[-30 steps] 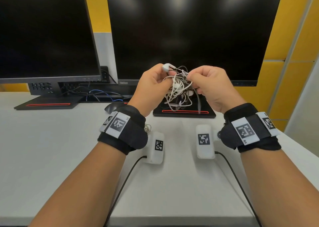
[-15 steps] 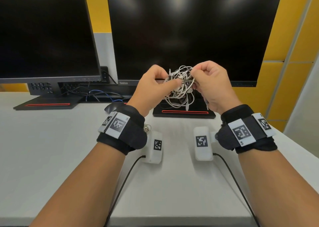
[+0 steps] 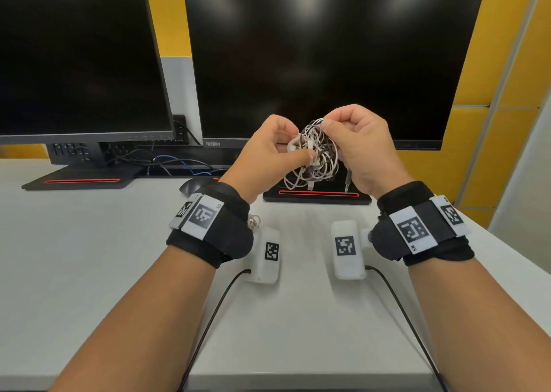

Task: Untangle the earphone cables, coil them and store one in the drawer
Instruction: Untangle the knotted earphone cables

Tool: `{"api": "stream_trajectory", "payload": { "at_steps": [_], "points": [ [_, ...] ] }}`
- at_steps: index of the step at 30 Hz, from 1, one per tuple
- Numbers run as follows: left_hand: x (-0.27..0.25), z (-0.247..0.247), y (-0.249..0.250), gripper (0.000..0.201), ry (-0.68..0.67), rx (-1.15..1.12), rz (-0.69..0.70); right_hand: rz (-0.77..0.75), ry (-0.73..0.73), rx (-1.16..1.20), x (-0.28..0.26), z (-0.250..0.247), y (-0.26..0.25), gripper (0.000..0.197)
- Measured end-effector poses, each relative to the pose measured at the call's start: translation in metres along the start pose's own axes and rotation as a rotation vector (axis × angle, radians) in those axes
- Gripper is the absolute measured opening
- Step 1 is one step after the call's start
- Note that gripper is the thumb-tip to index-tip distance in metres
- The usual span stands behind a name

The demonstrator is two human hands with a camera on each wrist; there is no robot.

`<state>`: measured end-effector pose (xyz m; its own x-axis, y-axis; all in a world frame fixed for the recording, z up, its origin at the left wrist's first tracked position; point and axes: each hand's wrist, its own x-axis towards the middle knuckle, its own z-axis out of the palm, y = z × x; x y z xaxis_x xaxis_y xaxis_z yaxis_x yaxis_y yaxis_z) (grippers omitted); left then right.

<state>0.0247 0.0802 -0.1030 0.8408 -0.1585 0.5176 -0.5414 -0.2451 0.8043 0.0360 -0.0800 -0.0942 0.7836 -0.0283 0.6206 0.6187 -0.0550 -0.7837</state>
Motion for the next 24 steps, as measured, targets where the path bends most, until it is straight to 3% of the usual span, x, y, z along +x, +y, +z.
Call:
{"api": "stream_trajectory", "payload": {
  "at_steps": [3, 8, 11, 14, 16, 20, 24],
  "points": [
    [0.0007, -0.0014, 0.0008, 0.041, -0.042, -0.001, -0.022, -0.016, -0.003, 0.016, -0.0008, 0.0008, -0.0003, 0.012],
    [-0.0014, 0.0008, 0.0025, 0.02, -0.023, 0.049, 0.008, -0.09, 0.015, -0.155, -0.0009, -0.0009, 0.0009, 0.02],
    [0.0018, -0.0003, -0.0006, 0.023, 0.068, 0.006, 0.024, -0.076, 0.008, -0.231, -0.0006, -0.0021, -0.0013, 0.023],
    [0.0018, -0.0013, -0.0004, 0.014, 0.101, -0.019, 0.055, -0.034, -0.105, -0.253, -0.0033, -0.0006, -0.0032, 0.004],
    [0.0021, -0.001, 0.0007, 0.007, 0.059, -0.023, 0.069, -0.03, -0.166, -0.262, -0.0044, -0.0009, -0.0032, 0.014],
    [0.006, -0.0023, 0.0053, 0.024, 0.05, -0.198, -0.046, -0.022, -0.184, -0.268, -0.0027, -0.0053, -0.0038, 0.014],
    [0.0034, -0.0055, 0.0027, 0.029, 0.155, -0.081, 0.051, -0.022, -0.148, -0.228, -0.0009, -0.0061, -0.0036, 0.014]
  ]
}}
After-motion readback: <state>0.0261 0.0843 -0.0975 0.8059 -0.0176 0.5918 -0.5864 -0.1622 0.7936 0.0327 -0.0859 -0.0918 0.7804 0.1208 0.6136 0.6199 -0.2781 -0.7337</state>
